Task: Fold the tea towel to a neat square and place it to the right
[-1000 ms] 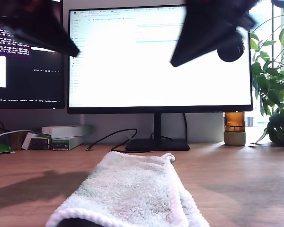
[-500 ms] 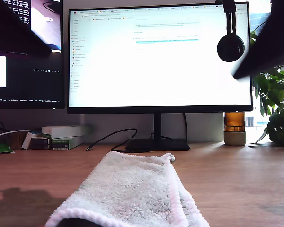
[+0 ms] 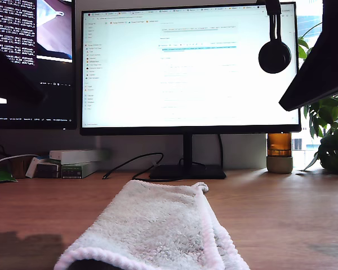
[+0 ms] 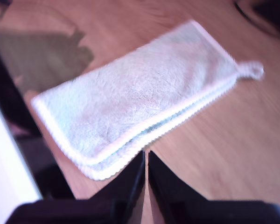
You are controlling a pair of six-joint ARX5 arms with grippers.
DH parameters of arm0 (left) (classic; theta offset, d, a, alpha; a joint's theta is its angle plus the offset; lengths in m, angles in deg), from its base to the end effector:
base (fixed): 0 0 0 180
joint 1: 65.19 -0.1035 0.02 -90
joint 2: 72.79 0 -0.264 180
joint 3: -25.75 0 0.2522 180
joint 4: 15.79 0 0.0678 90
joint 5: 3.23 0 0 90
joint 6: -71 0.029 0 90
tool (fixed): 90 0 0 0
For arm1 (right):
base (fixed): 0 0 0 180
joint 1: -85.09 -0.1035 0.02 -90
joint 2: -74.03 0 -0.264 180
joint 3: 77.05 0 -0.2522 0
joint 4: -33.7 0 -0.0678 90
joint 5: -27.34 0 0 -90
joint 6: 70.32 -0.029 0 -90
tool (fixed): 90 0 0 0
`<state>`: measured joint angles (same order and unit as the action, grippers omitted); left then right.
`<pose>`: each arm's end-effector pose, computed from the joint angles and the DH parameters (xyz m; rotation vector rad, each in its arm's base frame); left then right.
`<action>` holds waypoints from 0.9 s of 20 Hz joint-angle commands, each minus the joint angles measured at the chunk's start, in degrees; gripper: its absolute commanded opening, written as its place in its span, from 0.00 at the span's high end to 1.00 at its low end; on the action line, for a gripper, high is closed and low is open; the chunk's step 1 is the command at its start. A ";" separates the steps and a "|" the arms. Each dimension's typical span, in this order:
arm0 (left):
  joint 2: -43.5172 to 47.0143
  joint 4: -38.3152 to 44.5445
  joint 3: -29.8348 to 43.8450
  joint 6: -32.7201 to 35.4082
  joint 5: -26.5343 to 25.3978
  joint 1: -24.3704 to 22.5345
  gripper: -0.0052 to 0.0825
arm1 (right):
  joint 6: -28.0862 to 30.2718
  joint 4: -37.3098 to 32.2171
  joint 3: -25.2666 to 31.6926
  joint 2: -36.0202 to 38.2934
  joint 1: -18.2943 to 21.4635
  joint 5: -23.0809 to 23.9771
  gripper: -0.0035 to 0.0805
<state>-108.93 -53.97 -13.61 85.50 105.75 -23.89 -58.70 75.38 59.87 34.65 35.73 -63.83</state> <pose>0.0964 -0.0973 0.2188 0.3456 0.4954 -1.0945 0.0933 0.1096 0.2277 -0.4628 0.5389 0.9132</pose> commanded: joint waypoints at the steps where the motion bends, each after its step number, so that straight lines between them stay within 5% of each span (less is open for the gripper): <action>1: -0.79 -0.46 0.94 5.53 0.00 0.85 0.78 | 8.94 -0.22 1.25 -1.01 -0.59 -2.21 0.91; 3: -2.45 -2.14 0.94 12.68 -0.96 2.23 0.53 | 15.74 0.07 1.25 -2.67 -1.05 -3.72 0.68; 8: -10.29 -2.82 0.96 27.28 -3.34 6.19 0.51 | 34.38 -0.94 1.25 -9.18 -2.12 -2.16 0.60; 11: -14.23 -2.86 0.96 36.02 -4.85 7.76 0.51 | 36.89 -1.49 1.25 -11.69 -2.12 -1.18 0.53; 18: -22.40 3.19 0.96 53.75 -9.09 9.86 0.49 | 36.79 -3.19 1.25 -12.96 -2.10 -1.18 0.53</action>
<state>-130.64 -52.12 -13.59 138.07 96.84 -14.19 -22.20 72.74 59.87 22.02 33.98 -65.01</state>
